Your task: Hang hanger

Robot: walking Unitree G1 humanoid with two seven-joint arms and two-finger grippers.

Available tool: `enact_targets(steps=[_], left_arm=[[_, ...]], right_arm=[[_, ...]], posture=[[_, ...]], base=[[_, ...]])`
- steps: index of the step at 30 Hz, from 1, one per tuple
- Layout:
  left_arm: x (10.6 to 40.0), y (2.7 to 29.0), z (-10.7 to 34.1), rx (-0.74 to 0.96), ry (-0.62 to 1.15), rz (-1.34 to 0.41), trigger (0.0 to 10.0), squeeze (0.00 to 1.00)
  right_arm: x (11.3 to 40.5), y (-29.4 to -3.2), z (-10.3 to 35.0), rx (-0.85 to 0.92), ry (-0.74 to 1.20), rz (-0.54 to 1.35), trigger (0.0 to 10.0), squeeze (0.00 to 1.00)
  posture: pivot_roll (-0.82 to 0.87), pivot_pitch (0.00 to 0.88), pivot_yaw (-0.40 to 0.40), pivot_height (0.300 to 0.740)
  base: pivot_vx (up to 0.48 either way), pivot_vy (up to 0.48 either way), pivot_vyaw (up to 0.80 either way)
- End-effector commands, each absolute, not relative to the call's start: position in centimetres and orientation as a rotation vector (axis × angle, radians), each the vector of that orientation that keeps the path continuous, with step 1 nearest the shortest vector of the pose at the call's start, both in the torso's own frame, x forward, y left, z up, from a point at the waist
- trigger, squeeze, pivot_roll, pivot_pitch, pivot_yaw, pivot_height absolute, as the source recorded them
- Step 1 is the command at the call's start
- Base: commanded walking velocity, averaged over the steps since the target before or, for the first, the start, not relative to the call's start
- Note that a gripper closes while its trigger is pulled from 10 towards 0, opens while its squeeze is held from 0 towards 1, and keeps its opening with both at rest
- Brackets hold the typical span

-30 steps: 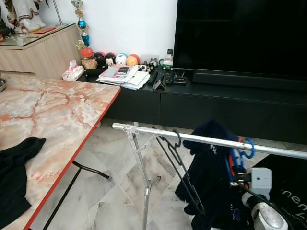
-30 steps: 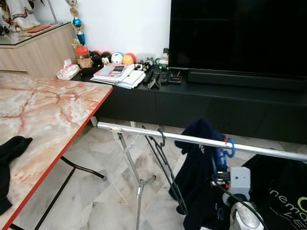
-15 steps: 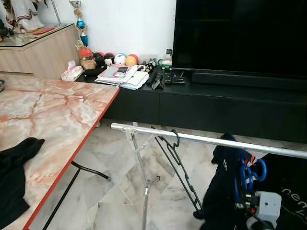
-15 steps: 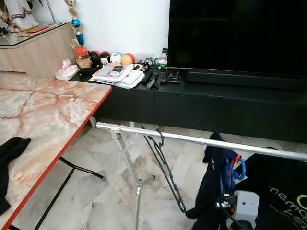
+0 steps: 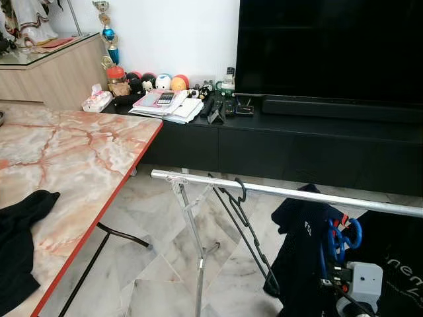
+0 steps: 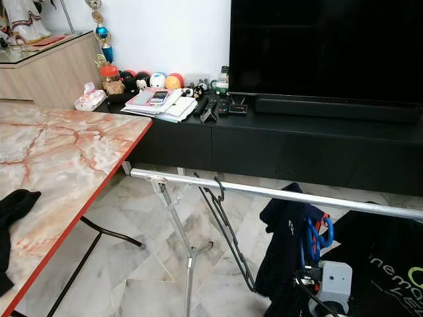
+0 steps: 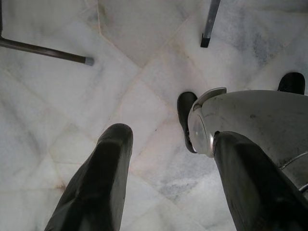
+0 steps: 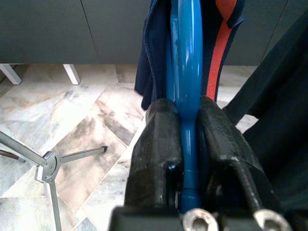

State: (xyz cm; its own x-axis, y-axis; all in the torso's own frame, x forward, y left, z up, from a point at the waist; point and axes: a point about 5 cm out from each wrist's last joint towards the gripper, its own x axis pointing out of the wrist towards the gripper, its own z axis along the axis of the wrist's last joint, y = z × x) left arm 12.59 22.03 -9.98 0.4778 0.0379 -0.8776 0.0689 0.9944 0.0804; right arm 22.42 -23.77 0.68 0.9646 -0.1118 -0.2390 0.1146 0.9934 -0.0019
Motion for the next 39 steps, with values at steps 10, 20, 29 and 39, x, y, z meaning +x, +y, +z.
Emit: enact_targets(steps=[10,20,29,39], left_arm=[[12.5,22.1,-10.0,0.094,1.072,-0.008,10.0,0.00],[12.7,22.1,-9.9,0.077,1.065,0.007,10.0,0.00],[12.8,22.2,-9.9,0.079,1.062,0.011,10.0,0.00],[12.9,22.1,-9.9,0.075,1.059,0.014,10.0,0.00]], right_arm=[[23.4,-23.7,1.6,0.003,0.211,-0.122,10.0,0.00],[23.7,-23.8,1.9,0.006,0.197,-0.131,10.0,0.00],[24.2,-23.5,2.1,0.006,0.195,-0.123,10.0,0.00],[24.7,-24.2,2.4,-0.008,0.194,-0.139,10.0,0.00]], posture=[[0.07,0.000,0.008,0.740],[0.08,0.000,0.005,0.740],[0.09,0.000,0.005,0.740],[0.09,0.000,0.002,0.740]], base=[[-0.170,0.000,0.00],[-0.297,0.000,0.00],[-0.311,0.000,0.00],[-0.311,0.000,0.00]])
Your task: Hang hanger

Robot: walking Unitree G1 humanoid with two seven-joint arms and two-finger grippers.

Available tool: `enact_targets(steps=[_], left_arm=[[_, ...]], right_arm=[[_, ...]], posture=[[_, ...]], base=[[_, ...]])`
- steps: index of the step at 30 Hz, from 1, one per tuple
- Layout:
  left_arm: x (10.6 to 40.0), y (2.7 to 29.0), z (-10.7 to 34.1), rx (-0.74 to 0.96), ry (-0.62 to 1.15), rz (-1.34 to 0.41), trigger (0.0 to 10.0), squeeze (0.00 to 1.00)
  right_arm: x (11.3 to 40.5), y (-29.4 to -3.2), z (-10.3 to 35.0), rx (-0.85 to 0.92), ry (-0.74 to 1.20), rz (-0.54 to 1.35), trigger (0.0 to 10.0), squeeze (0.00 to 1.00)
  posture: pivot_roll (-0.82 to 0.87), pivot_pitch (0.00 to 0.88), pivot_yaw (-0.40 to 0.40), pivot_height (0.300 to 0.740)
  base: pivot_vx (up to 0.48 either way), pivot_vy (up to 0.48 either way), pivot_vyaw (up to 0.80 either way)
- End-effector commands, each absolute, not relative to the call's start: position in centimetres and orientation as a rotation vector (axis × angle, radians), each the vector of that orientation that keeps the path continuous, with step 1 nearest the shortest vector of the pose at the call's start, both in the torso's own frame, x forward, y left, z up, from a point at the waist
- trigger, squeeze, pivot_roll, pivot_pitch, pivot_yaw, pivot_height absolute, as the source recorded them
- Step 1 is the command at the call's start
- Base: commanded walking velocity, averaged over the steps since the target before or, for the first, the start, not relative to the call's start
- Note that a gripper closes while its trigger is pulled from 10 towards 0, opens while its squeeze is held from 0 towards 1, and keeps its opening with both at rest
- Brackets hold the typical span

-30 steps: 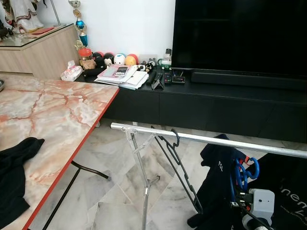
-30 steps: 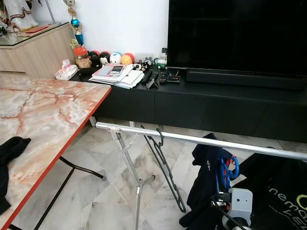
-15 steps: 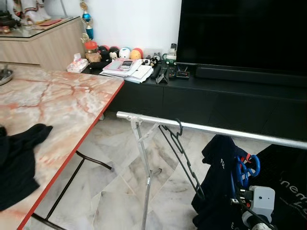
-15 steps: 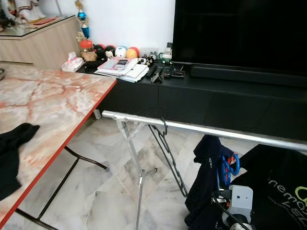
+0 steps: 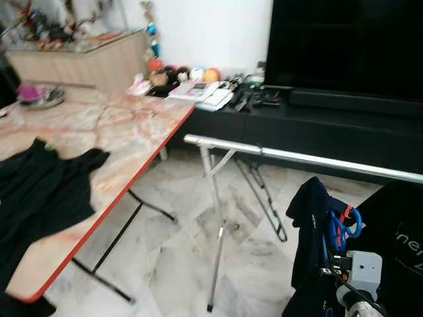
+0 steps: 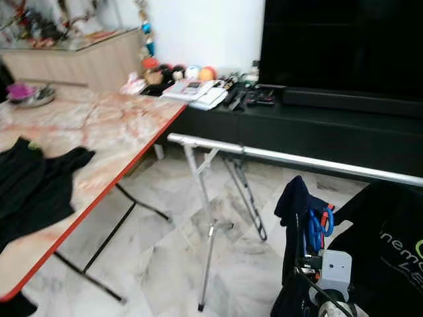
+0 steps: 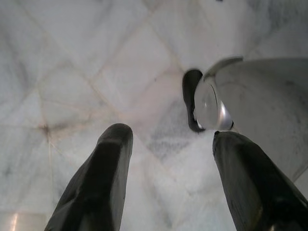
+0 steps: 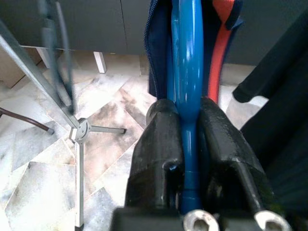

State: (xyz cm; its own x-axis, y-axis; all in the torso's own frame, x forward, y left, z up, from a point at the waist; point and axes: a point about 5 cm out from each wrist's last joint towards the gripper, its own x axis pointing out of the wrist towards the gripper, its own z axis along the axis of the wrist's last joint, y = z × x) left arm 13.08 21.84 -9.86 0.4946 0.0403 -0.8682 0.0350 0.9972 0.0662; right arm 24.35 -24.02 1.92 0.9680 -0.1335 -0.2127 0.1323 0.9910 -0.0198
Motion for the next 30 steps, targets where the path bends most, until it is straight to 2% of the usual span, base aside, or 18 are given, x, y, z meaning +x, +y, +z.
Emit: enact_targets(steps=[1,13,19,26,28,30], left_arm=[[13.0,22.1,-9.9,0.074,1.059,0.014,10.0,0.00],[13.1,21.8,-9.9,0.064,1.053,0.029,10.0,0.00],[13.3,21.9,-9.8,0.077,1.054,0.033,10.0,0.00],[14.8,21.8,-9.2,0.240,0.986,-0.058,10.0,0.00],[18.6,22.8,-7.0,0.332,0.833,-0.088,10.0,0.00],[20.3,23.2,-5.9,0.367,0.755,-0.099,10.0,0.00]], right_arm=[[24.8,-24.2,2.4,-0.008,0.194,-0.139,10.0,0.00],[25.8,-24.3,2.6,-0.051,0.221,-0.125,10.0,0.00],[26.6,-24.4,3.0,-0.112,0.253,-0.080,10.0,0.00],[26.9,-24.7,3.9,-0.288,0.319,0.165,10.0,0.00],[26.7,-25.1,4.1,-0.335,0.342,0.231,10.0,0.00],[26.6,-25.4,4.2,-0.356,0.355,0.257,10.0,0.00]], posture=[[0.09,0.000,0.002,0.740],[0.11,0.000,-0.019,0.740],[0.09,0.000,-0.013,0.740],[0.10,0.000,-0.007,0.740],[0.10,0.000,-0.006,0.740],[0.11,0.000,-0.006,0.740]], base=[[-0.311,0.000,0.00],[-0.307,0.000,0.00],[0.000,0.000,0.00],[0.000,0.000,0.00],[0.000,0.000,0.00],[0.000,0.000,0.00]])
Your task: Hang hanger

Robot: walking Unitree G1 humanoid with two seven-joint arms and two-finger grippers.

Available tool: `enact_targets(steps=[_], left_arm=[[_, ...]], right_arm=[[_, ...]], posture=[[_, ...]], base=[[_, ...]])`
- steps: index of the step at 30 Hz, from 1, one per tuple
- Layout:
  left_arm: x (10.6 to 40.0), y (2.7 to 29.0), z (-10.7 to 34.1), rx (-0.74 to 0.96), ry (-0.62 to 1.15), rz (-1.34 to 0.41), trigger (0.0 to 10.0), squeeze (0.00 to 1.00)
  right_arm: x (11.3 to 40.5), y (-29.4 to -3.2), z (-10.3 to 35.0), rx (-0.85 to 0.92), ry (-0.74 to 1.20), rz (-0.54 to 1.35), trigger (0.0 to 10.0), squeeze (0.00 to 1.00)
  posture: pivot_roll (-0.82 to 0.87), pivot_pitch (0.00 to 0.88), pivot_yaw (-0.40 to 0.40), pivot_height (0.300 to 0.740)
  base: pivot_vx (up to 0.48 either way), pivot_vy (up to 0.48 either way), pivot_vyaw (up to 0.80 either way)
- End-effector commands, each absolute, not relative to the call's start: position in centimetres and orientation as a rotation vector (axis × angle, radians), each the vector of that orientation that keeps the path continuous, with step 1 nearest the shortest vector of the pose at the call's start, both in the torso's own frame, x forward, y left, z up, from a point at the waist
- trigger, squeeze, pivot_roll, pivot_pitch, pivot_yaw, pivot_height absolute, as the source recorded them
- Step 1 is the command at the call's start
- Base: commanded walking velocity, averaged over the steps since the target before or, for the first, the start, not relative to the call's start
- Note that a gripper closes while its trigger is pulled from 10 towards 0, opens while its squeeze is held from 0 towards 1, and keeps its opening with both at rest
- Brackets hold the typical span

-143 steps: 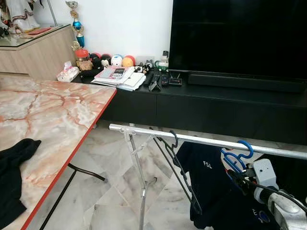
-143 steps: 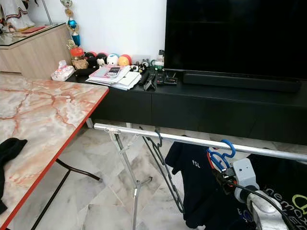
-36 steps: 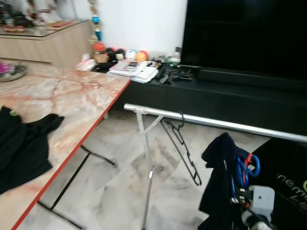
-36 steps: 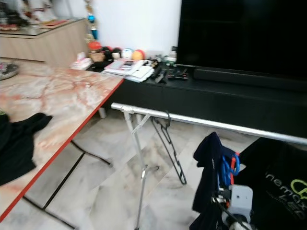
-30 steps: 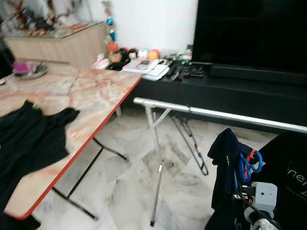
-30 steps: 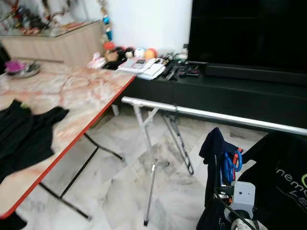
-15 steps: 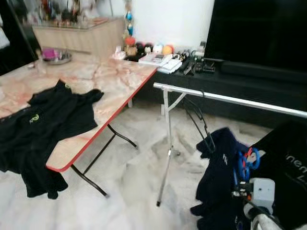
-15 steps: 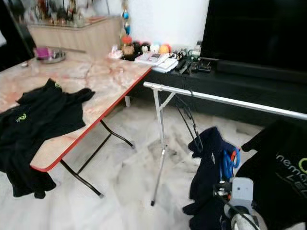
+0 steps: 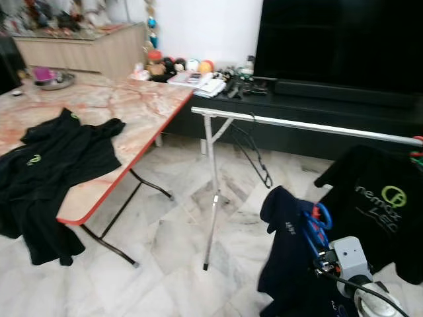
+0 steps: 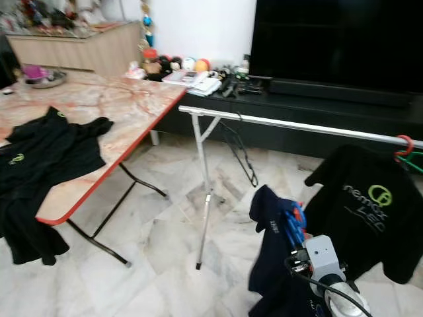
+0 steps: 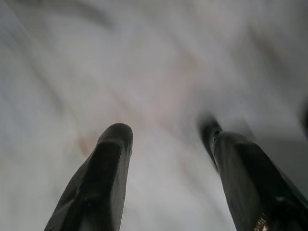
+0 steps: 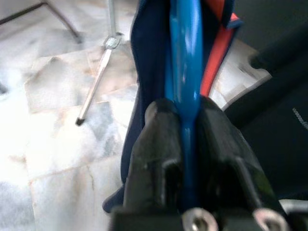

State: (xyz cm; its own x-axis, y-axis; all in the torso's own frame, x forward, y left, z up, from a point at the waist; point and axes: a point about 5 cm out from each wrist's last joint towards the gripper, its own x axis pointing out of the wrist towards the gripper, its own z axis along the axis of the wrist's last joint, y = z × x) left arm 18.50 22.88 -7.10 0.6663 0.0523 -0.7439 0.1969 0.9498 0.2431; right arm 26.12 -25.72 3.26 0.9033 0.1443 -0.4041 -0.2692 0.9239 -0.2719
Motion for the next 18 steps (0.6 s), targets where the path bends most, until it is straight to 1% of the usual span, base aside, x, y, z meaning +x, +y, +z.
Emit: enact_targets(steps=[1,2,3,5,6,7,8,12,13,14,15,17,18], left_arm=[[21.3,23.9,-4.9,0.349,0.702,-0.106,10.0,0.00],[22.1,24.4,-4.1,0.337,0.663,-0.113,10.0,0.00],[23.9,24.9,-2.3,0.357,0.569,-0.150,10.0,0.00],[24.8,24.6,-1.4,0.380,0.519,-0.186,10.0,0.00],[25.6,24.0,-0.7,0.401,0.472,-0.241,10.0,0.00],[25.6,24.0,-0.7,0.401,0.472,-0.241,10.0,0.00],[26.8,22.7,0.3,0.446,0.411,-0.325,10.0,0.00],[28.5,20.3,1.9,0.490,0.315,-0.476,10.0,0.00],[29.3,18.6,2.8,0.491,0.281,-0.586,10.0,0.00],[29.3,18.6,2.8,0.491,0.281,-0.586,10.0,0.00],[29.7,17.2,3.4,0.492,0.261,-0.668,10.0,0.00],[29.8,16.9,3.5,0.491,0.256,-0.692,10.0,0.00],[29.9,16.0,3.8,0.491,0.243,-0.750,10.0,0.00]], right_arm=[[26.6,-25.7,4.3,-0.366,0.366,0.268,10.0,0.00],[26.5,-25.9,4.4,-0.373,0.373,0.276,10.0,0.00],[26.6,-26.1,4.9,-0.382,0.370,0.310,10.0,0.00],[26.7,-26.0,5.3,-0.393,0.364,0.348,10.0,0.00],[26.6,-25.9,5.6,-0.406,0.370,0.404,10.0,0.00],[26.6,-25.9,5.6,-0.406,0.370,0.404,10.0,0.00],[26.3,-25.5,6.1,-0.427,0.372,0.498,10.0,0.00],[25.8,-25.0,7.0,-0.446,0.389,0.663,10.0,0.00],[25.6,-25.1,7.8,-0.483,0.400,0.755,10.0,0.00],[25.6,-25.1,7.8,-0.483,0.400,0.755,10.0,0.00],[25.4,-25.4,8.6,-0.509,0.413,0.813,10.0,0.00],[25.3,-25.5,8.9,-0.512,0.419,0.825,10.0,0.00],[25.1,-26.0,9.5,-0.545,0.441,0.841,10.0,0.00]], posture=[[0.12,0.000,-0.005,0.740],[0.12,0.000,-0.004,0.740],[0.10,0.000,0.005,0.740],[0.10,0.000,0.005,0.740],[0.09,0.000,0.011,0.740],[0.09,0.000,0.011,0.740],[0.09,0.000,0.015,0.740],[0.08,0.000,0.020,0.740],[0.07,0.000,0.022,0.740],[0.07,0.000,0.022,0.740],[0.06,0.000,0.019,0.740],[0.06,0.000,0.019,0.740],[0.06,0.000,0.016,0.740]], base=[[0.000,0.000,0.00],[0.000,0.000,0.00],[0.000,0.000,0.00],[0.000,0.000,0.00],[0.000,0.000,0.00],[0.000,0.000,0.00],[0.000,0.000,0.00],[0.000,0.000,0.00],[0.000,0.000,0.00],[0.000,0.000,0.00],[0.000,0.000,0.00],[0.000,0.000,0.00],[0.000,0.000,0.00]])
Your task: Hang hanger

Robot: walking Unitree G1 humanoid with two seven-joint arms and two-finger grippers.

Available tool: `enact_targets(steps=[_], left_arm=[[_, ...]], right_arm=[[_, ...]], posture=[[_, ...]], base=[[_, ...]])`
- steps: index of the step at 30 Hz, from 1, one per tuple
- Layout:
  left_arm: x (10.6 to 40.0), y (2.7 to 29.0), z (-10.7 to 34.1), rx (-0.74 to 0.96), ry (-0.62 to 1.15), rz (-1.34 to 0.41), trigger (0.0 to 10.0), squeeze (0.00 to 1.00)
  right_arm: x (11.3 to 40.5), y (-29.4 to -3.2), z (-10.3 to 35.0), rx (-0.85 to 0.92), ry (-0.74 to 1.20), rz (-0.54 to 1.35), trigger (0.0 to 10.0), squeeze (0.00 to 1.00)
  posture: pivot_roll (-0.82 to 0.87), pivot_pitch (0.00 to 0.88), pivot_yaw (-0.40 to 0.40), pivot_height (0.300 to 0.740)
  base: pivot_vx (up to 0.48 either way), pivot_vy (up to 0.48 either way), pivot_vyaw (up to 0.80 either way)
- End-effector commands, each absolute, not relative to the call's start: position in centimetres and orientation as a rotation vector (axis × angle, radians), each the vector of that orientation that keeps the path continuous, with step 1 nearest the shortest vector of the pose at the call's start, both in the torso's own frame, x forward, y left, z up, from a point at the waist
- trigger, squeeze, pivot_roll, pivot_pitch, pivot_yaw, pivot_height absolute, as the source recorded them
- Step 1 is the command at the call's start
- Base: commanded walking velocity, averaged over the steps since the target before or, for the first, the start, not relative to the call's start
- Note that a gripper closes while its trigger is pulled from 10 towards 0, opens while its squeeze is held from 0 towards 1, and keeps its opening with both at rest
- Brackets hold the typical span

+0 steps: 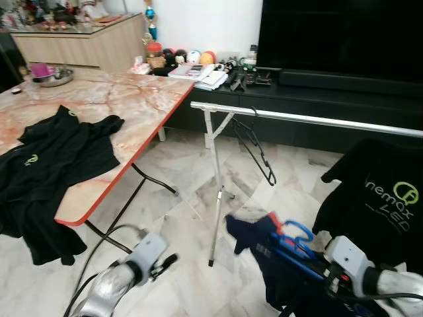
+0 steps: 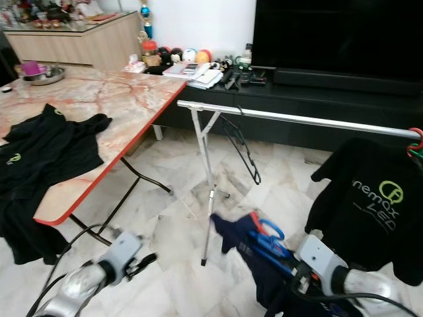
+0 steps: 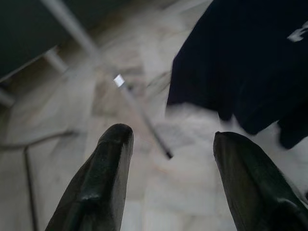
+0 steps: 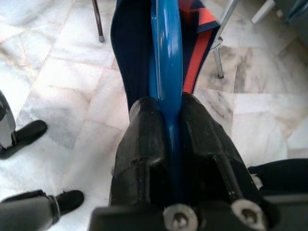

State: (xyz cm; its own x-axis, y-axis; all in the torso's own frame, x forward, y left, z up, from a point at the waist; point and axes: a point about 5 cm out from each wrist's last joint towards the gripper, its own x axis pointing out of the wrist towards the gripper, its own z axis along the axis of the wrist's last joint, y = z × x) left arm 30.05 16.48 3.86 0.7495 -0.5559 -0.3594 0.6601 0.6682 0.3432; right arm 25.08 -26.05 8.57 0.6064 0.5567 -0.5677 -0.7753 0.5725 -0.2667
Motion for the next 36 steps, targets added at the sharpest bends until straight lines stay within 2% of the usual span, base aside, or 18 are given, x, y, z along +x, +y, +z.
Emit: enact_targets(steps=[1,5,16,29,36], left_arm=[[29.9,15.7,3.9,0.486,0.239,-0.772,10.0,0.00],[29.9,14.5,4.2,0.452,0.234,-0.856,10.0,0.00],[29.8,12.6,4.9,0.446,0.223,-1.012,10.0,0.00],[30.1,9.9,5.9,0.452,0.172,-1.133,10.0,0.00],[30.2,10.5,5.6,0.505,0.196,-1.120,10.0,0.00]], right_arm=[[25.0,-26.1,9.8,-0.560,0.449,0.851,10.0,0.00],[23.8,-26.6,11.3,-0.596,0.485,0.931,10.0,0.00],[21.5,-27.7,15.1,-0.573,0.465,0.989,10.0,0.00],[19.1,-26.7,17.0,-0.548,0.433,1.115,10.0,0.00],[18.7,-26.6,17.0,-0.552,0.442,1.114,10.0,0.00]], posture=[[0.05,0.000,0.016,0.740],[0.05,0.000,0.026,0.740],[0.03,0.000,0.048,0.740],[0.01,0.000,0.087,0.740],[0.00,0.000,0.098,0.740]], base=[[0.000,0.000,0.00],[0.000,0.000,0.00],[0.000,0.000,0.00],[0.000,0.000,0.00],[0.000,0.000,0.00]])
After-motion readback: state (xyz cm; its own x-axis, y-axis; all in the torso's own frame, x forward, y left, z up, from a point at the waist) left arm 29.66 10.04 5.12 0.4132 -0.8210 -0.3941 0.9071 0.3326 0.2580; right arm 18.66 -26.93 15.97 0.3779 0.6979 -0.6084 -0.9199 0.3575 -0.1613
